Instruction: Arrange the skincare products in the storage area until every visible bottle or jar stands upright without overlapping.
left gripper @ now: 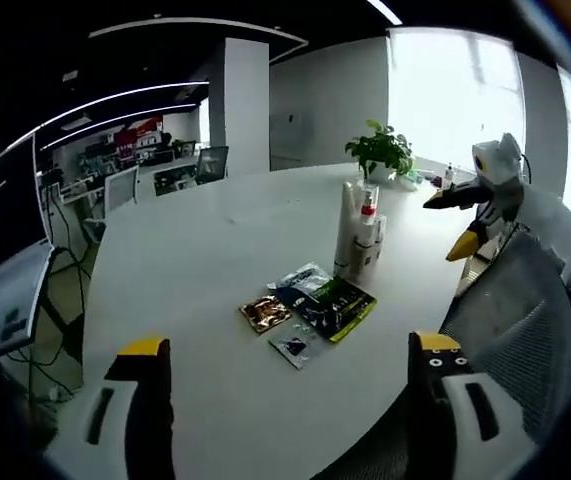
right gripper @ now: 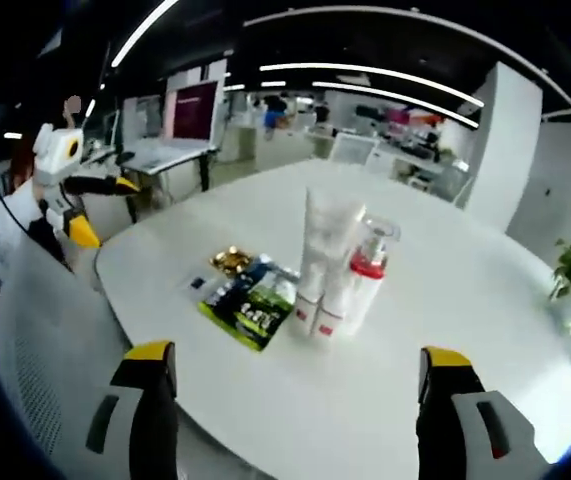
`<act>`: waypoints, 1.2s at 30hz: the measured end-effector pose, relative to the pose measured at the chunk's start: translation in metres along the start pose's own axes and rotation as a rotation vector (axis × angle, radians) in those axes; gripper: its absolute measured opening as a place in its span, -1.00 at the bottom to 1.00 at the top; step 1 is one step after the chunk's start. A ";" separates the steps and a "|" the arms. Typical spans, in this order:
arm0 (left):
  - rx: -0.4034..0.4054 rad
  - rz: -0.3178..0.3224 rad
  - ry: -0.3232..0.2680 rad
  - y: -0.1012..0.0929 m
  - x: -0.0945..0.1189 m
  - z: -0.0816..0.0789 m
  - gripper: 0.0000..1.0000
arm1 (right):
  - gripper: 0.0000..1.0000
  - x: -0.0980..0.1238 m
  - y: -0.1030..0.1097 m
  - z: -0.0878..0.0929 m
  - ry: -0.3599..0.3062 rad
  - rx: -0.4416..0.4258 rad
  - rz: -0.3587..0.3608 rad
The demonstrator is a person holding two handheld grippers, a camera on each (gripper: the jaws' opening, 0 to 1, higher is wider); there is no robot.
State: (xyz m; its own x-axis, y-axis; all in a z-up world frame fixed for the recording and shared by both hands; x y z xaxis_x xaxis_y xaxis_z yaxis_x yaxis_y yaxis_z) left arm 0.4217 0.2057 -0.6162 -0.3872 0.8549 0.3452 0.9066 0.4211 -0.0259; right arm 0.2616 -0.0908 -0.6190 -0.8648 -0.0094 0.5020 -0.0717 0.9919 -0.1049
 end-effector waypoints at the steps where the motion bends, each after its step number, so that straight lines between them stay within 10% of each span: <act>1: 0.002 -0.002 -0.003 -0.002 0.001 0.000 0.93 | 0.99 0.002 0.000 0.002 0.000 -0.005 0.004; 22: 0.071 -0.039 0.057 -0.025 0.007 0.028 0.98 | 0.99 0.016 0.007 0.020 0.002 -0.086 0.003; 36: 0.082 -0.063 -0.005 -0.028 0.013 0.022 0.98 | 0.98 0.014 0.010 0.022 0.013 -0.044 -0.002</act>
State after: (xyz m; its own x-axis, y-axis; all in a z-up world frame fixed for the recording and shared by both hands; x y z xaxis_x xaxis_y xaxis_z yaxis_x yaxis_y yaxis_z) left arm 0.3878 0.2118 -0.6312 -0.4445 0.8273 0.3435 0.8636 0.4976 -0.0810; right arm 0.2378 -0.0837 -0.6317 -0.8580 -0.0103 0.5135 -0.0513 0.9965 -0.0659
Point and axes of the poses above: the point that each gripper's makers call its tool centre point, and the gripper's own axes: x roughly backward along the fingers, y roughly to its left, z roughly out of its underside, the point moved 7 cm from there along x, roughly backward along the fingers, and after that the axes turned 7 degrees about -y, right-handed, at the moved point
